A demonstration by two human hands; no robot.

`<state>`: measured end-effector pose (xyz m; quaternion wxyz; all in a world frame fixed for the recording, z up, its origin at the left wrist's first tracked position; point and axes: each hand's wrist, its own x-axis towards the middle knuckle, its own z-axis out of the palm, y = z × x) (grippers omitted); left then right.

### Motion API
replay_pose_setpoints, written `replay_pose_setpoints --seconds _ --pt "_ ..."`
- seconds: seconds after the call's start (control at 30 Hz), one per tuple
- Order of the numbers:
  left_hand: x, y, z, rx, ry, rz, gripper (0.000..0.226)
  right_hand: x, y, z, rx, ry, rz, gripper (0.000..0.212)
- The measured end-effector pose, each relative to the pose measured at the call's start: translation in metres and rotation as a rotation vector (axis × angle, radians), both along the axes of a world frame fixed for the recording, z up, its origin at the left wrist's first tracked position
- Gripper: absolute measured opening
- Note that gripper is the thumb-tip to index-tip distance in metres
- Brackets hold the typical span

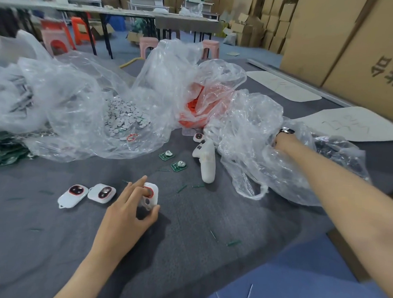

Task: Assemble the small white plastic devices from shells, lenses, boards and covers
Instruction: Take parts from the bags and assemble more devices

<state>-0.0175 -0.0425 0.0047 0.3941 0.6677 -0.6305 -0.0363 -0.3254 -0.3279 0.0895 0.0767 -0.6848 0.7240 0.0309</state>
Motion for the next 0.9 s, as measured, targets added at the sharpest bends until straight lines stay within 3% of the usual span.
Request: replay_pose_setpoints --seconds 0.13,0.33,0.53,0.6,0.67,0.73,0.83,0.9 --pt "0.003 -0.001 0.002 -0.038 0.021 -0.033 0.032 0.003 0.002 0.006 0.040 0.037 0.008 0.030" --pt "0.005 -0.002 0.002 -0.148 0.123 0.009 0.043 -0.002 0.012 0.001 -0.167 0.045 0.009 0.018" --pt "0.010 0.000 -0.001 -0.154 0.557 0.015 0.056 -0.003 0.019 0.036 -0.403 -0.100 -0.078 0.019" --pt "0.014 -0.001 -0.003 -0.149 0.590 -0.005 0.052 0.003 0.025 0.059 -0.548 -0.191 -0.045 0.014" --pt "0.016 -0.003 -0.002 -0.136 0.639 -0.005 0.048 0.023 0.042 0.079 -0.667 -0.397 0.087 0.011" --pt "0.015 -0.005 0.000 -0.144 0.714 0.014 0.047 0.059 0.075 0.088 -0.610 -0.797 0.250 0.010" --pt "0.016 -0.006 0.002 -0.127 0.810 0.046 0.036 0.132 0.127 0.057 -0.106 -1.329 0.458 0.017" --pt "0.018 -0.008 0.002 -0.114 0.840 0.078 0.027 0.180 0.152 0.020 0.182 -1.464 0.477 0.017"
